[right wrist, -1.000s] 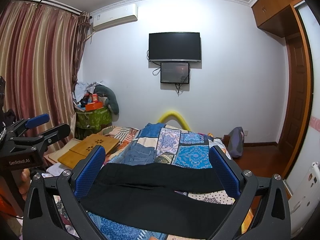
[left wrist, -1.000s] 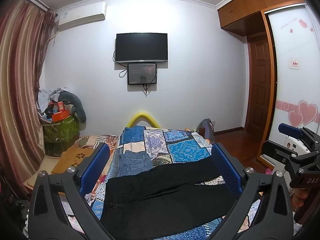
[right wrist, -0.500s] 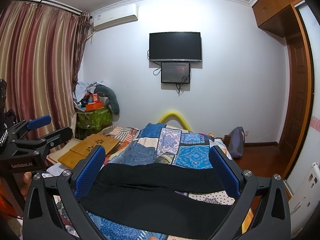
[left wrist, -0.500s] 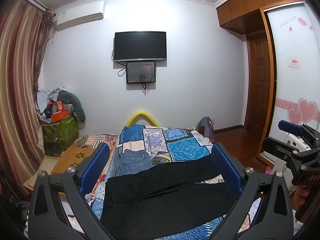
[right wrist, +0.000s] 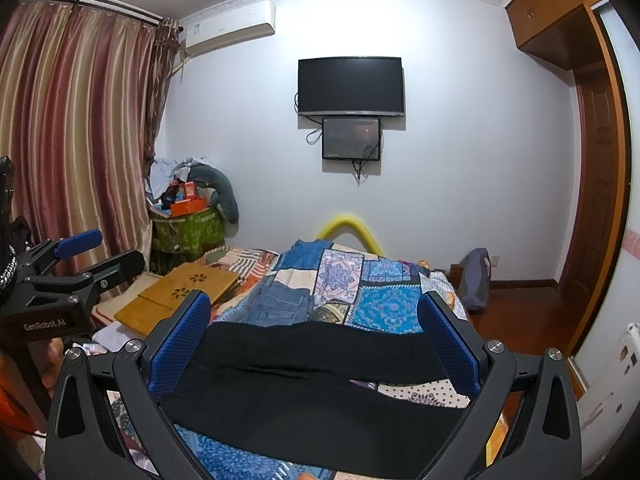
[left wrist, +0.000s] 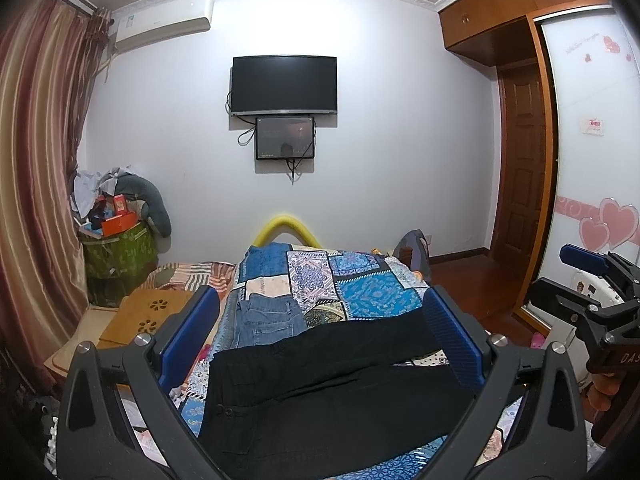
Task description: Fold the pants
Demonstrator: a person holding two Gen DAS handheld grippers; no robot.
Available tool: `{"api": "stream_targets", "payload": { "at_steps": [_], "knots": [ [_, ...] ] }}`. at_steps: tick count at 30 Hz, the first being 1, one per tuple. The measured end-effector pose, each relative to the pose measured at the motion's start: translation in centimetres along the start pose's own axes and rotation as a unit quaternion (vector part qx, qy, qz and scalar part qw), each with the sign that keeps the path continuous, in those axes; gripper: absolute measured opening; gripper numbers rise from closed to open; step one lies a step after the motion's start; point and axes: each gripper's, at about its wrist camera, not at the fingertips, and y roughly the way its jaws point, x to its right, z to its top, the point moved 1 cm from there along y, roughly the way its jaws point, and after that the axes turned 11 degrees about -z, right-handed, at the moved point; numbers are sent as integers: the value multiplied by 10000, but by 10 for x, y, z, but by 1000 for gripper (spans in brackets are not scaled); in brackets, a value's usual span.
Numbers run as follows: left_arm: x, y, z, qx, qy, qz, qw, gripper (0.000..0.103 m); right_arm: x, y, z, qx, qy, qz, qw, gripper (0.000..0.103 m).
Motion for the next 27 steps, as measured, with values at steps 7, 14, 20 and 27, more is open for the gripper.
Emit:
{"api": "stream_targets", "payload": {
  "at_steps": [7, 14, 20, 27],
  "knots": [
    [-34, 46, -6, -310, 7, 320, 9990, 103, 4, 48, -12, -407, -21, -173, 9990, 103],
    [-92, 124, -26, -890, 4, 733, 9933, 103, 14, 116, -38, -1115, 15, -188, 9936, 103],
    [-154, 197, -57, -1528, -186, 980, 9832, 103, 24, 178, -61, -1515, -205, -232, 9880, 103],
    [-222, 269, -99, -2278, -554, 1108, 9658, 89, 36, 244, -79, -2067, -338, 2, 9778, 103]
  ]
}}
